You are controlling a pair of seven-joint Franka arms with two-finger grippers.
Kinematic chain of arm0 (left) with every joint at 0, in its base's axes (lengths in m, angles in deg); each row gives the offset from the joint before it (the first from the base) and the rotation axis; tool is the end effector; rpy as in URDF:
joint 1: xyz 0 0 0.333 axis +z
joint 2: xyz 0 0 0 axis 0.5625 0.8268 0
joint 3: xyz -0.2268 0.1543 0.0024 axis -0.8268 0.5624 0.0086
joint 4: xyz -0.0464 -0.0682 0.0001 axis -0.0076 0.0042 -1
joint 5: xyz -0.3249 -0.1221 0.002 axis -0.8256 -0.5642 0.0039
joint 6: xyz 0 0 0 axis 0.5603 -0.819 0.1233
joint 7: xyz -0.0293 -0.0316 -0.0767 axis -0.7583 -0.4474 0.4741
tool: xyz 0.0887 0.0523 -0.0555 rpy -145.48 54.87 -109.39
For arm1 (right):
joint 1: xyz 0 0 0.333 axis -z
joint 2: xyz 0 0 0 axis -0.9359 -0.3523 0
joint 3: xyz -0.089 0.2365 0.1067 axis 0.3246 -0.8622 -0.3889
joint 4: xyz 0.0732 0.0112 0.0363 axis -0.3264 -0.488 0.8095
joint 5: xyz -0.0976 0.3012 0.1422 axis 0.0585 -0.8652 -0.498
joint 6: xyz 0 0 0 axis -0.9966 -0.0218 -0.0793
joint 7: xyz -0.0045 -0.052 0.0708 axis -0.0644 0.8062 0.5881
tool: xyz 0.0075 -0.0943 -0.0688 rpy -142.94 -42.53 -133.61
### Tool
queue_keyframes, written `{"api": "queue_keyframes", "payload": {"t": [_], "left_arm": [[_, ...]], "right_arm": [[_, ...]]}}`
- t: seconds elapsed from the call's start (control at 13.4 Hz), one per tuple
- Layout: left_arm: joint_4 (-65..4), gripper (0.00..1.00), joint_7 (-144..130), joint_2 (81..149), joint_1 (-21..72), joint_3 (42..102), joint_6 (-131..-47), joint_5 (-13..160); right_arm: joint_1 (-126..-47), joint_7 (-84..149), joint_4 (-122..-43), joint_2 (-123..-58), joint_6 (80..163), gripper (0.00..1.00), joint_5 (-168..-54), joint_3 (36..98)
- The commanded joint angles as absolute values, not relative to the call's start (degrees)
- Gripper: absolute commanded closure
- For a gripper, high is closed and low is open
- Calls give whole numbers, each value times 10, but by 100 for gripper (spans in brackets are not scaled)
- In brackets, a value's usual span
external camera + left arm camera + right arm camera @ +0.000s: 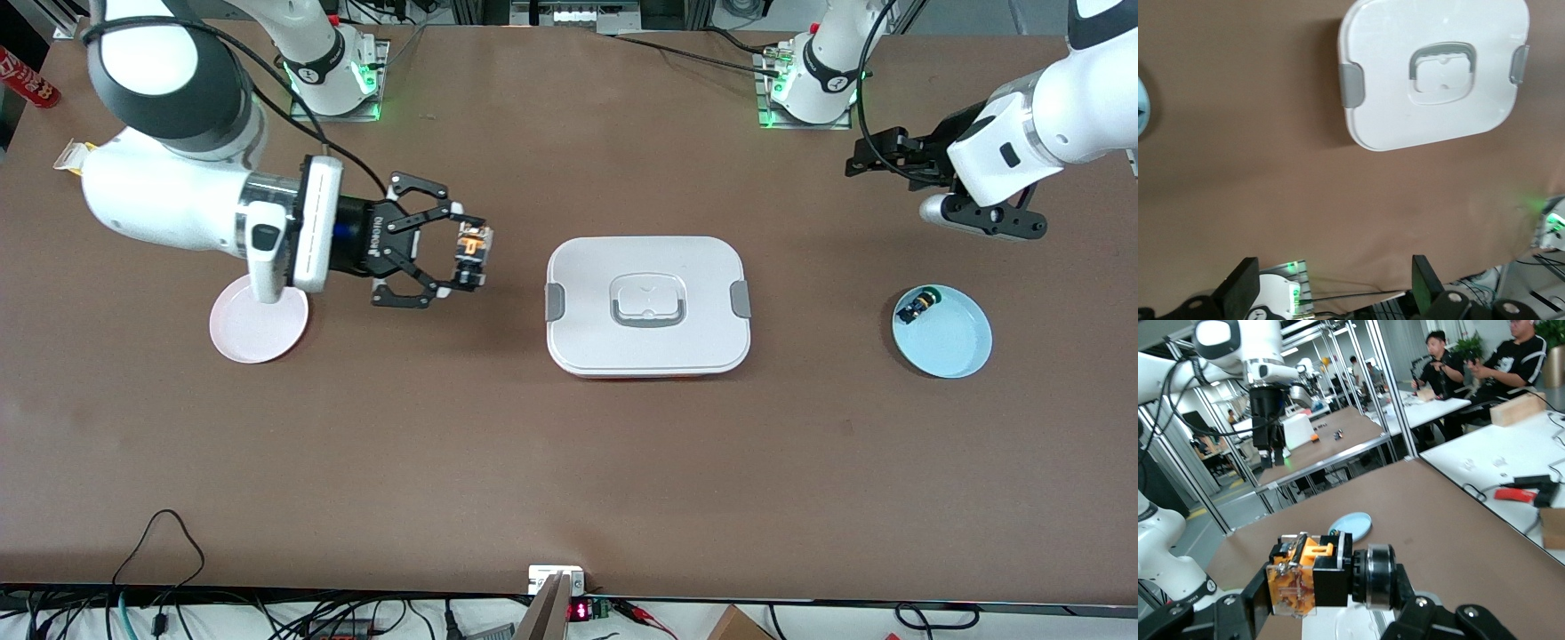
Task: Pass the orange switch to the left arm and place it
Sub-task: 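Lift the orange switch with the right gripper toward the box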
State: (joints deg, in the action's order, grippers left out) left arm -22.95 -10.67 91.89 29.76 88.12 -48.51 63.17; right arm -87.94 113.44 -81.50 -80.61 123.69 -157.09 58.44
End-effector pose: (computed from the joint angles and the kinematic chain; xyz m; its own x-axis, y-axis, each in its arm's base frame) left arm 0.4784 -0.0970 0.5329 0.9456 -0.1305 -0.2979 -0.0313 -0.9483 0.3158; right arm 0.5433 0.2797 0.4787 0.3669 0.2295 0.9015 0.9295 -0.1300 -0.3452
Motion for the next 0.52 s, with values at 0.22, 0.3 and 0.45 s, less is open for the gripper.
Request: {"api": "queue_keyframes", "payload": {"t": [0.22, 0.3, 0.45], "left_arm": [[-220, 0, -104, 972, 328, 883, -433, 454], [-220, 0, -104, 978, 330, 883, -428, 433], [-220, 0, -112, 991, 328, 878, -427, 428]], "right_arm": [[-934, 1236, -818, -825, 1240, 71, -1642, 588], [-949, 1249, -818, -828, 1243, 71, -1683, 588], [-970, 1252, -817, -835, 1256, 71, -1734, 589]]}}
